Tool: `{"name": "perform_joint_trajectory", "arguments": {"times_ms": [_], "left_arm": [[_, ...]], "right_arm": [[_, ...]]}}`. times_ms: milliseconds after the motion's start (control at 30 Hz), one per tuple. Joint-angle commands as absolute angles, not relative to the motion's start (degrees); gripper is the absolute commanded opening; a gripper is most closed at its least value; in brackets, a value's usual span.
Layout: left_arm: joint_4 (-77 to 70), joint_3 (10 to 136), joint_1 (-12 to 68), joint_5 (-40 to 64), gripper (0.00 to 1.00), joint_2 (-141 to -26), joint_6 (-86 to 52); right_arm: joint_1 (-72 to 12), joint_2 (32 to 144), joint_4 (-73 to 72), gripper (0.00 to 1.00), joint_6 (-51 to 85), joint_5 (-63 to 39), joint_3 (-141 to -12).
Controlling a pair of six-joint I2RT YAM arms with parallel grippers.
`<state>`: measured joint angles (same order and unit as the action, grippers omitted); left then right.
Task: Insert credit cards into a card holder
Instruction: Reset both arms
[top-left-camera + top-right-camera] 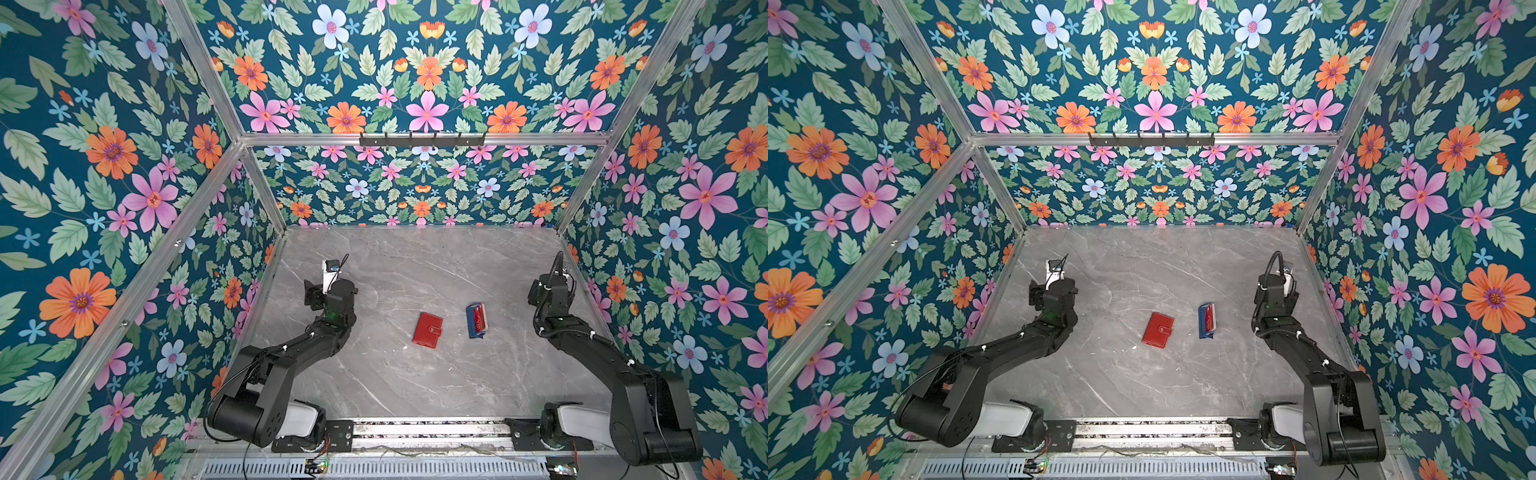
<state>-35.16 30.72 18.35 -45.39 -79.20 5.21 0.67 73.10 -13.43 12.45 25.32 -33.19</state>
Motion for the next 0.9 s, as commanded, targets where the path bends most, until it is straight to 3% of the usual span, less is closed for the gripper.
{"name": "perform_joint_trajectory", "arguments": {"times_ms": [0,133,300,500,867], "left_arm": [[-31.6,30.5,14.5,-37.3,0.93,-78.4,-1.1],[-30.7,30.1,7.8,-25.7,0.99,-78.8,-5.0],[-36.5,27.7,2.1,-15.5,1.00,-80.5,-6.3],[-60.4,16.7,0.3,-8.2,0.99,-80.8,-2.7],[-70.7,13.6,-1.5,1.8,0.97,-86.6,-1.2]], "right_arm": [[3.4,74.5,-13.4,0.70,15.8,14.3,-33.8],[3.8,75.4,-15.9,0.71,14.2,12.7,-32.7],[3.7,75.1,-22.1,0.72,12.0,11.4,-29.6],[4.3,73.7,-31.2,0.73,9.6,7.1,-24.7],[6.9,73.6,-41.7,0.76,8.3,-3.7,-18.8]]}}
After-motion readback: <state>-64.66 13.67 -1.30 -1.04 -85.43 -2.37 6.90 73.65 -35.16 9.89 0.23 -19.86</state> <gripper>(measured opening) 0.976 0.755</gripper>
